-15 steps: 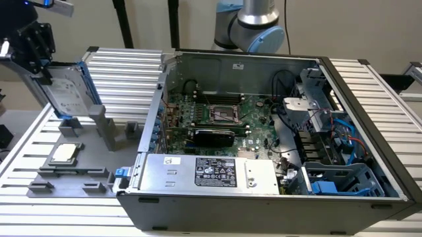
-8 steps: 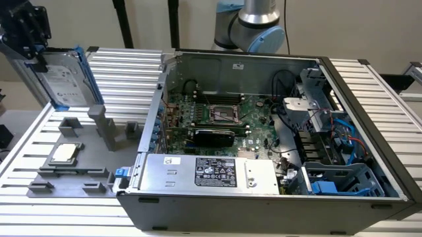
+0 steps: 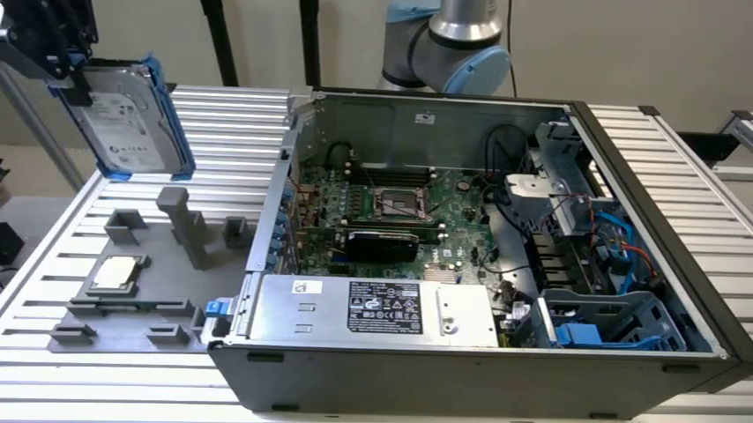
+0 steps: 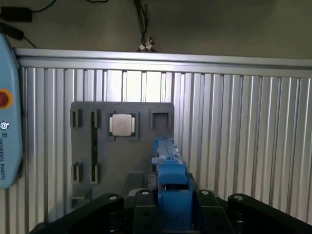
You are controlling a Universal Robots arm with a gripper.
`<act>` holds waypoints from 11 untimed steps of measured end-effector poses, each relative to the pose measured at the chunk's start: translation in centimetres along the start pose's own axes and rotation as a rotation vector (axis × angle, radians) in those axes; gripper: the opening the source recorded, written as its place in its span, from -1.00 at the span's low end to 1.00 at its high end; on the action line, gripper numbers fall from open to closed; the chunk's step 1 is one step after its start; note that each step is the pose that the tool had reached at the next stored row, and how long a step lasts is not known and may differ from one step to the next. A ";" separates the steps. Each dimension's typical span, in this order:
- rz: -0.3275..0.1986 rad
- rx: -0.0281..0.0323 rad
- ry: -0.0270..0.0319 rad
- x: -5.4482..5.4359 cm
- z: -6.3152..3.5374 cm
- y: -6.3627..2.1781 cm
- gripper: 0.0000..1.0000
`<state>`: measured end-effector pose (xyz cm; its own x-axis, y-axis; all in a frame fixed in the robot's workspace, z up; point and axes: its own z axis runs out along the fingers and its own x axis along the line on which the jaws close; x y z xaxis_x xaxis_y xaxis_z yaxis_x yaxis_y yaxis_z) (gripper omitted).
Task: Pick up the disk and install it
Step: 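Pick up the disk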
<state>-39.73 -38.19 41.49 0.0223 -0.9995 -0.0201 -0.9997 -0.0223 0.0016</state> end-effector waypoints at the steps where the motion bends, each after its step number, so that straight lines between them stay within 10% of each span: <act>1: -0.001 0.0001 -0.0023 0.0 -0.31 -0.38 -1.00; 11: -0.003 0.0002 -0.0133 0.9 -3.15 -4.28 -1.00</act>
<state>-35.42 -39.09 44.62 0.0251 -0.9991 -0.0334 -0.9997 -0.0251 0.0014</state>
